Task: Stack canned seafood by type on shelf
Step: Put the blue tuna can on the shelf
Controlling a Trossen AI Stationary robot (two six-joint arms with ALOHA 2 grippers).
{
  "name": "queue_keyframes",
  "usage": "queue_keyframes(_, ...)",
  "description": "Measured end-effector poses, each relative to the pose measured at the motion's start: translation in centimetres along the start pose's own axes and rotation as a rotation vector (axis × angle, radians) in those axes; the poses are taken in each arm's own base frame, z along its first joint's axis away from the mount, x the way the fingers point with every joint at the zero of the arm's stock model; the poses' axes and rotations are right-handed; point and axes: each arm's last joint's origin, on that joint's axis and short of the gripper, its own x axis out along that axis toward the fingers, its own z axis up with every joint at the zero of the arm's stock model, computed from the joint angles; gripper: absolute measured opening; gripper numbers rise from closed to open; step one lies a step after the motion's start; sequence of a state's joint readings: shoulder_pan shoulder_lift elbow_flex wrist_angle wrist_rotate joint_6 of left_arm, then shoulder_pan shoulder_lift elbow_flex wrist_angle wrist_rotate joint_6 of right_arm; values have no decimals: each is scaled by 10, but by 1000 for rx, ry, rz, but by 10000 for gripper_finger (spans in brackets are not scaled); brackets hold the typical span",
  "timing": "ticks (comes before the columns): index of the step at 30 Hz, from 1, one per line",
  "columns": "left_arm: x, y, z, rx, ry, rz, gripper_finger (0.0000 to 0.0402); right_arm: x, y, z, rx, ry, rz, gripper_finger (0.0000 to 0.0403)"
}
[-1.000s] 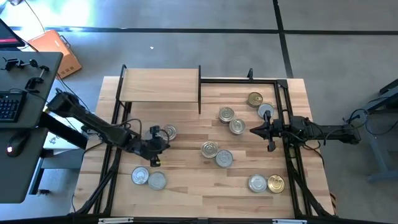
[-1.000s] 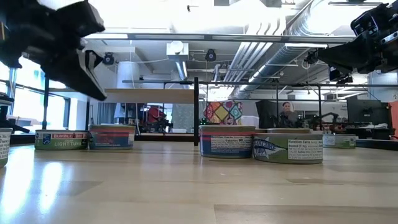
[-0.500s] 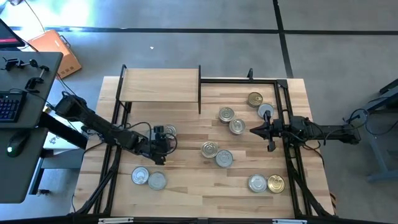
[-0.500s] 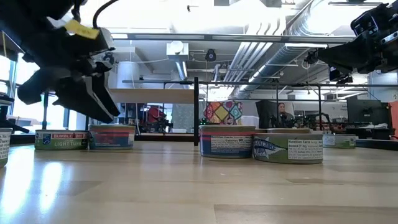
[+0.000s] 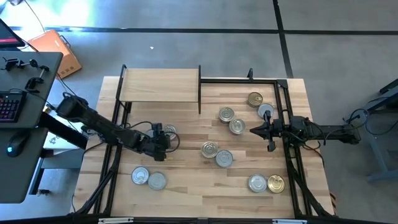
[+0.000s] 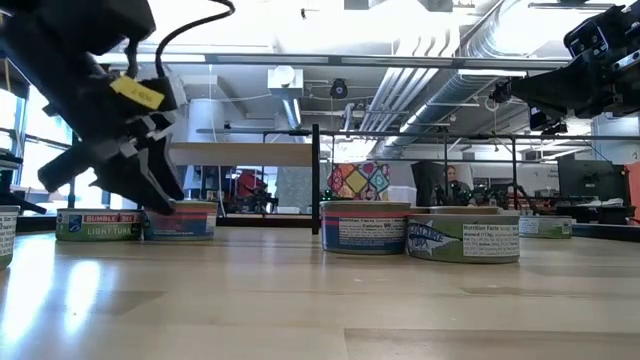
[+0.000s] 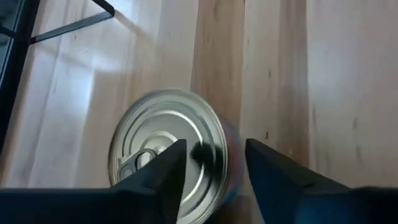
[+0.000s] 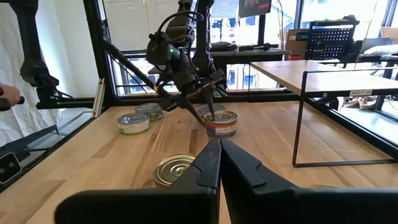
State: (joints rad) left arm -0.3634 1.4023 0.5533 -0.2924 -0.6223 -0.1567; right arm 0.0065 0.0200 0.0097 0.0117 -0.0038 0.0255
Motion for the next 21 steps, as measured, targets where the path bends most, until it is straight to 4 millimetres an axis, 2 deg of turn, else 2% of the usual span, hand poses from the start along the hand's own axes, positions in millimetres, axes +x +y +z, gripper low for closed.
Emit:
queue_keyframes(6,9,0,0,11,28,25,61,0,0,0,0,0,0,3)
queue_keyframes(11,11,-1,0,13,32,28,12,0,0,0,0,-1,0,3)
queue_keyframes(21,5,-7,10,2,-80,-76,0,0,0,0,0,-1,0,3)
